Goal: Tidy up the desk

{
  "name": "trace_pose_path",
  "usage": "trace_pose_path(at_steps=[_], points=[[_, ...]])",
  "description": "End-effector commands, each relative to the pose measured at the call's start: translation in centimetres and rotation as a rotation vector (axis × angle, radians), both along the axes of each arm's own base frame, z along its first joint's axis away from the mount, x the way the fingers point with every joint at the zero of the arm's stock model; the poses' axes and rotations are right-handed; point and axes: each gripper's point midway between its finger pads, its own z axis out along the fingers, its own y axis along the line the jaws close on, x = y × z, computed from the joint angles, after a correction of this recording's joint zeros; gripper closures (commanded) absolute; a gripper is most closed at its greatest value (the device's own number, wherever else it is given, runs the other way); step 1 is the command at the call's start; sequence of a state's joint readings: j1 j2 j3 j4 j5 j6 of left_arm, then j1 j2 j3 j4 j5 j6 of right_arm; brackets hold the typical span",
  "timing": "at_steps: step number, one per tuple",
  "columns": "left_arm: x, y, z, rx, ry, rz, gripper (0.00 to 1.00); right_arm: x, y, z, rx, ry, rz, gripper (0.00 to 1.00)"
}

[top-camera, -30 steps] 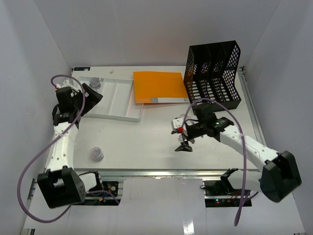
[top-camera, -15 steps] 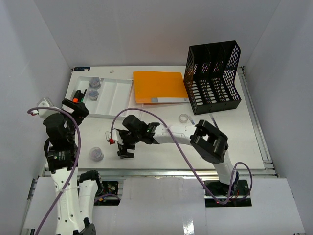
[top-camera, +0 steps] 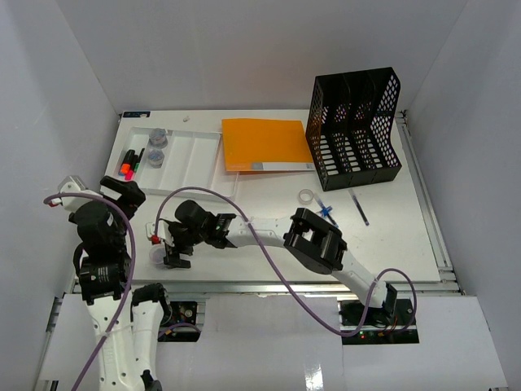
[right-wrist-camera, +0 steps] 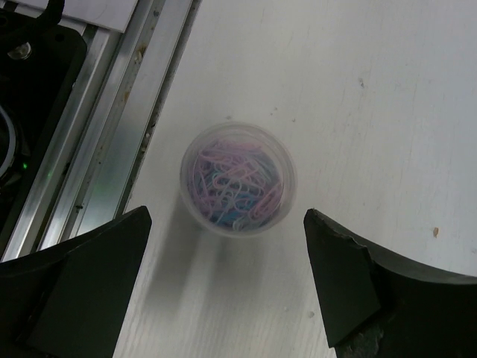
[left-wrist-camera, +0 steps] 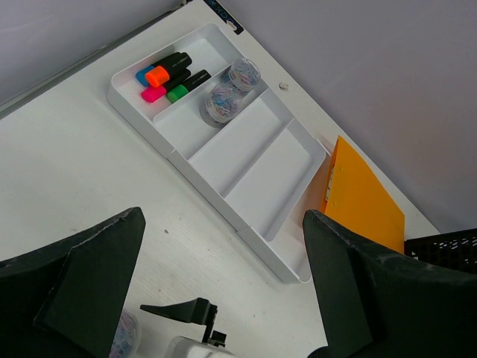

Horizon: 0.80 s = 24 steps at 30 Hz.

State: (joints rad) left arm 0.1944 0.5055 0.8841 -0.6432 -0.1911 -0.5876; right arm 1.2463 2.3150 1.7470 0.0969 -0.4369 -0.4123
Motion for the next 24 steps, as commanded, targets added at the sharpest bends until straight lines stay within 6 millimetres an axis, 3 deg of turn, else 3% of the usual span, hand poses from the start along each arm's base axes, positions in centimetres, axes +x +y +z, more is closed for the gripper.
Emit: trace_pose_path(at_steps=[1, 12, 15, 18, 23, 24], points=[[-0.4, -0.4, -0.6, -0.017, 0.015, -0.015, 0.02, -0.4, 2.5, 1.4, 0.066, 0.026, -0.002, 0.1], [-1.3, -1.0, -0.6, -0.037, 0.017, -0.027, 0.02, 0.4, 4.4, -0.2, 0.084, 0.009, -0.064, 0.07], [-1.4, -1.3, -0.6, -0.052, 0.013, -0.038, 0.02, 0.1, 4.0, -0.1, 0.092, 0.006, -0.052, 0.26], [-1.6, -1.7, -0.3, -0.061, 0.006, -0.053, 0.02, 0.0, 3.6, 0.7, 0.105, 0.008, -0.042, 0.58], [-1.5, -3.1, 2.2, -0.062, -0.037, -0.134, 0.02, 1.2, 1.5, 4.3, 0.129, 0.029, -0.054, 0.8], [-1.4, -3.5, 2.6, -0.06, -0.045, -0.157, 0.02, 2.4, 0.7, 4.9, 0.128, 0.032, -0.071, 0.83]])
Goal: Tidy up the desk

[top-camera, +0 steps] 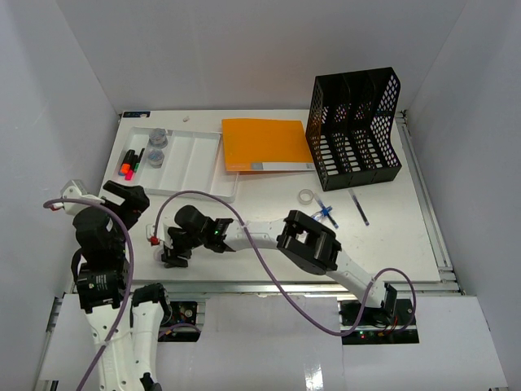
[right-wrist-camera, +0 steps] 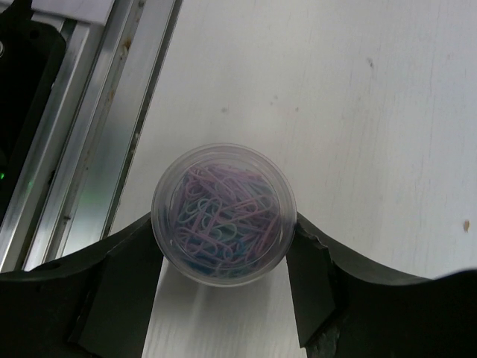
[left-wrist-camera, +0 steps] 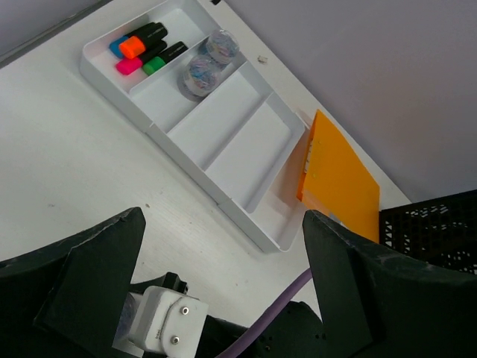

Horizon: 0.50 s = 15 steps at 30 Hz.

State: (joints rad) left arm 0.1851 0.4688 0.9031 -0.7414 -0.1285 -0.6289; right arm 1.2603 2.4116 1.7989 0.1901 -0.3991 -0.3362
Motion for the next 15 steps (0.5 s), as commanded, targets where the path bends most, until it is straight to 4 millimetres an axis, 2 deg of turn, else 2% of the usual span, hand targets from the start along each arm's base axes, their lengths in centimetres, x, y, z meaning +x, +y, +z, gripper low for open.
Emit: trace_pose_path(at_steps=[1, 3, 6, 9, 12, 15], points=[[0.1, -2.7, 3.6, -0.008, -0.084, -0.146, 0.02, 2.6, -2.7, 7.9, 0.101, 0.001, -0.016, 0.87], [0.4, -4.4, 3.7, -0.03, -0.091, -0.242, 0.02, 3.9, -5.6, 9.2, 0.094, 0.005, -0.021, 0.92], [1.1, -7.0, 2.9, -0.093, -0.1, -0.384, 0.03, 6.2, -11.4, 10.8, 0.088, -0.001, 0.026, 0.92], [1.7, -9.9, 1.1, -0.187, -0.091, -0.554, 0.03, 6.7, -16.5, 12.0, 0.087, -0.017, 0.054, 0.92], [2.1, -13.2, -1.6, -0.318, -0.053, -0.761, 0.02, 6.6, -21.4, 13.1, 0.095, -0.049, 0.057, 0.92], [1.7, -15.9, -3.2, -0.439, -0.034, -0.974, 0.02, 6.0, -24.9, 14.7, 0.12, -0.071, 0.045, 0.92]])
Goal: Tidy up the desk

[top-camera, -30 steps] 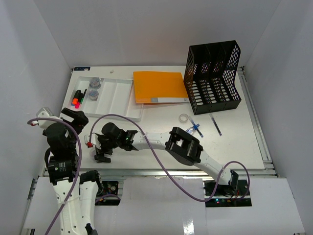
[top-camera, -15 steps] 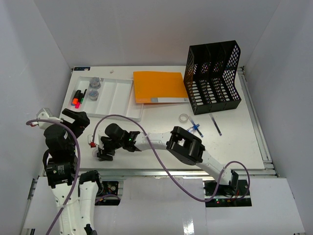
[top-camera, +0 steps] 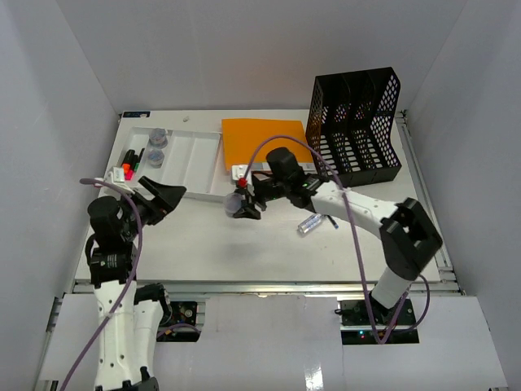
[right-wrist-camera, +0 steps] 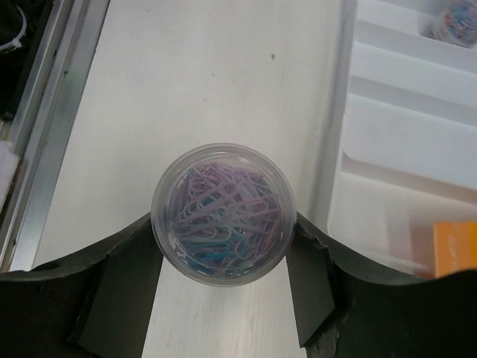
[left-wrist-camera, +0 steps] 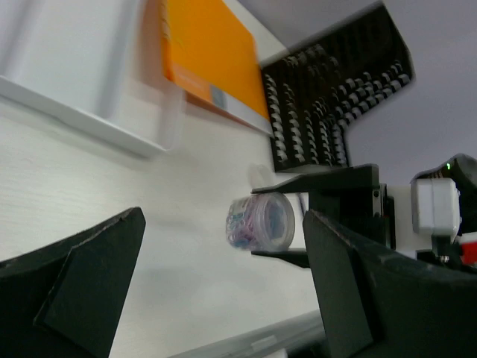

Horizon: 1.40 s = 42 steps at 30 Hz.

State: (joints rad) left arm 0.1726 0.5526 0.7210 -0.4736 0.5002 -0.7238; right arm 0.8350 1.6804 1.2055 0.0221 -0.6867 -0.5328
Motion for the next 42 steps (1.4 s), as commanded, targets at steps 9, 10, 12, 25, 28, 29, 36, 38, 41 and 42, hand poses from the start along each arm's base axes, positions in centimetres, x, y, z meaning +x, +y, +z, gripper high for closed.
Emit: trace_pose_path(at_steps=[9, 10, 12, 25, 28, 29, 36, 38, 41, 42], points=[[-1.2, -15.2, -4.3, -0.22, 0.142, -0.677, 0.02, -5.7, -5.6, 3.3, 0.072, 0.003, 0.096, 0.92], [-1.2, -15.8, -4.4, -0.235, 0.147, -0.682, 0.02, -5.6, -5.5, 3.4, 0.071, 0.007, 0.085, 0.92], [-1.2, -16.4, -4.5, -0.276, 0.149, -0.692, 0.02, -5.3, -5.6, 3.4, 0.065, -0.002, 0.065, 0.92], [-2.5, -18.9, -5.7, -0.437, 0.259, -0.785, 0.03, -2.5, -4.7, 4.8, 0.095, -0.049, -0.086, 0.92], [-2.6, -19.2, -5.7, -0.459, 0.276, -0.791, 0.07, -1.6, -4.4, 4.9, 0.095, -0.067, -0.134, 0.92], [-2.5, -19.2, -5.7, -0.466, 0.277, -0.788, 0.09, -1.4, -4.4, 4.9, 0.096, -0.073, -0.145, 0.92], [-1.9, -19.3, -5.5, -0.5, 0.29, -0.765, 0.23, -1.3, -4.6, 4.1, 0.088, -0.087, -0.168, 0.91], [-1.8, -19.4, -5.5, -0.511, 0.298, -0.763, 0.27, -1.3, -4.7, 3.9, 0.086, -0.095, -0.173, 0.88], [-1.7, -19.4, -5.4, -0.518, 0.296, -0.765, 0.33, -1.2, -4.7, 3.9, 0.085, -0.101, -0.176, 0.83], [-1.7, -19.4, -5.4, -0.52, 0.297, -0.765, 0.35, -1.2, -4.7, 3.9, 0.085, -0.102, -0.175, 0.8]])
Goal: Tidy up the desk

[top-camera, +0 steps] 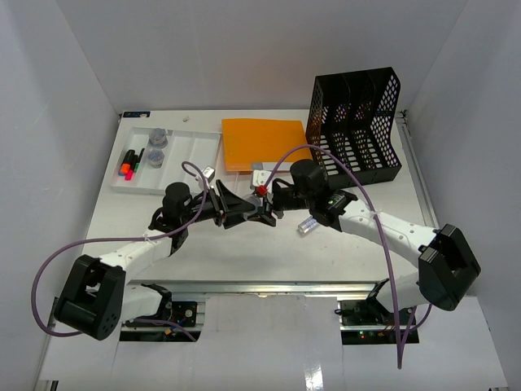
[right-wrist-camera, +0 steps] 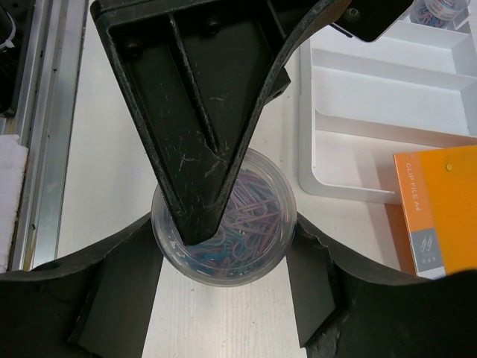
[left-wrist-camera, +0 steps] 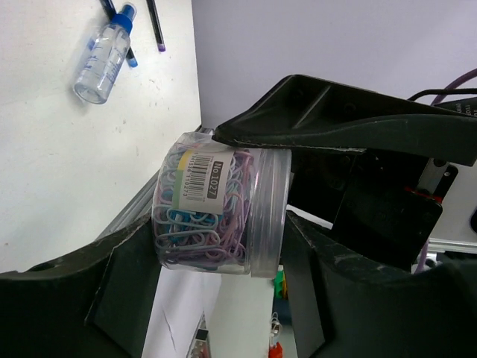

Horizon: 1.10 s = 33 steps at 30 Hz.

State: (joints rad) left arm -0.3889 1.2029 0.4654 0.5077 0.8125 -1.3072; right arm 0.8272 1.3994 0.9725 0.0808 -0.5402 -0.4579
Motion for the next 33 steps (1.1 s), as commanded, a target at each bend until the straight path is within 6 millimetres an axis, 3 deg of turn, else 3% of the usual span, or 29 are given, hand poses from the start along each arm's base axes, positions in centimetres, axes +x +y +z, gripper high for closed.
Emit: trace_pose_path(at_steps=[1, 4, 6, 8, 10, 13, 16, 18, 20, 21, 23, 29, 33], points=[[0.0, -0.2, 1.5, -0.043, -0.039, -0.008, 0.38, 0.1, 0.2, 1.6, 0.044, -0.055, -0.003, 0.71], [0.3, -0.2, 1.8, -0.025, -0.059, 0.007, 0.61, -0.7, 0.0, 1.6, 0.033, -0.057, 0.035, 0.08], [1.3, 0.0, 1.7, 0.039, -0.088, 0.037, 0.64, -0.9, -0.6, 1.9, 0.015, -0.109, 0.057, 0.1], [2.4, 1.0, 0.2, 0.177, -0.062, 0.081, 0.64, -1.1, -1.9, 1.5, -0.016, -0.119, 0.072, 0.1], [4.9, 2.8, -0.8, 0.344, -0.152, 0.161, 0.65, -0.9, -3.4, 1.4, -0.025, -0.12, 0.073, 0.1], [8.2, 6.3, -0.1, 0.511, -0.204, 0.262, 0.66, -0.8, -6.0, 1.0, -0.016, -0.101, 0.058, 0.1], [11.1, 11.5, -1.3, 0.725, -0.216, 0.369, 0.67, -0.7, -8.5, 0.6, 0.001, -0.078, 0.035, 0.1], [13.2, 15.1, -1.0, 0.872, -0.23, 0.457, 0.67, -0.9, -10.1, -0.2, 0.011, -0.048, 0.021, 0.1], [15.0, 19.6, -2.3, 1.052, -0.215, 0.538, 0.67, -1.5, -11.1, -0.7, 0.029, -0.03, 0.032, 0.1], [15.6, 21.0, -2.1, 1.091, -0.208, 0.567, 0.67, -1.1, -12.0, -0.7, 0.037, -0.029, 0.02, 0.1], [16.7, 24.4, -3.9, 1.251, -0.166, 0.606, 0.68, -0.1, -13.6, 0.0, 0.045, -0.028, -0.038, 0.1], [19.4, 29.7, -5.7, 1.526, -0.109, 0.645, 0.74, -0.2, -14.9, 0.8, 0.093, -0.023, -0.048, 0.1], [20.9, 32.0, -5.7, 1.628, -0.099, 0.672, 0.75, -0.1, -15.2, 0.6, 0.095, -0.019, -0.054, 0.1]])
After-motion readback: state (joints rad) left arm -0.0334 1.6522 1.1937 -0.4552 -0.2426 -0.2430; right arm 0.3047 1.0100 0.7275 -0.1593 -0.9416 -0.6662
